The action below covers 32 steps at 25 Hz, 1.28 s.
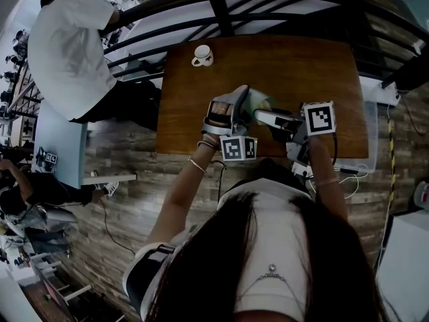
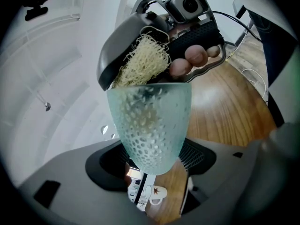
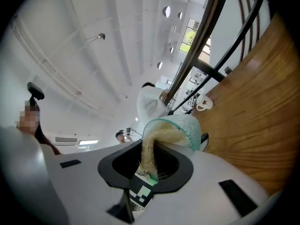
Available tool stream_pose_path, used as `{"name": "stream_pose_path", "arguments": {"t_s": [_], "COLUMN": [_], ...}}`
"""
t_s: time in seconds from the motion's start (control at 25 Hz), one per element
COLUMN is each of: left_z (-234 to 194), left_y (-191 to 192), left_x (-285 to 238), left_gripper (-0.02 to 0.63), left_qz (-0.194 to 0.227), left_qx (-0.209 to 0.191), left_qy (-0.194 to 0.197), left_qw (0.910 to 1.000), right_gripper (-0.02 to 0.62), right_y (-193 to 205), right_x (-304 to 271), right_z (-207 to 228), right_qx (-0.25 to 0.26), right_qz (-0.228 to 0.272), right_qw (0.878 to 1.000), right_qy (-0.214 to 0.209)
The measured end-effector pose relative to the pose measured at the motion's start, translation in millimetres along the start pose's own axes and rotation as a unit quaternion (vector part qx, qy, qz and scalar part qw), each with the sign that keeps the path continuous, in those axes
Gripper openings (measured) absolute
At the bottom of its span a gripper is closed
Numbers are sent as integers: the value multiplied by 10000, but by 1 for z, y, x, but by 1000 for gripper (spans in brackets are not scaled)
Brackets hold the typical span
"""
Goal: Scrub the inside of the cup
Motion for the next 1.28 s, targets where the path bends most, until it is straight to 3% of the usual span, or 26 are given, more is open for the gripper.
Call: {"name": "stream_pose_path", "arguments": {"t_s": [0.36, 0.96, 1.28], "left_z": [-2, 3, -2], "left_y": [2, 16, 22], "left_x": [-6, -21, -26], "left_gripper": [339, 339, 339], "left_qz": [-98, -380, -863], "left_qx": [18, 541, 1119], "left_qy": [38, 63, 306], "left_qw": [9999, 9978, 9895], "right_gripper": [83, 83, 83], "right_y": [-5, -10, -16], "right_x": [-2, 2, 7], "right_z": [0, 0, 0], "right_qx": [122, 509, 823], "right_qz": [-82, -152, -99], "right_qw": [9998, 9977, 9948], "right_qy": [117, 428, 586]}}
Point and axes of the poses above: the fingertips, and each gripper's own axes: x backward along the fingers, z to its right, y out of its underside, the point moved 8 cm from there along x, backward along the fingers, and after that the axes turned 6 degrees about -y, right-handed, at the moved point
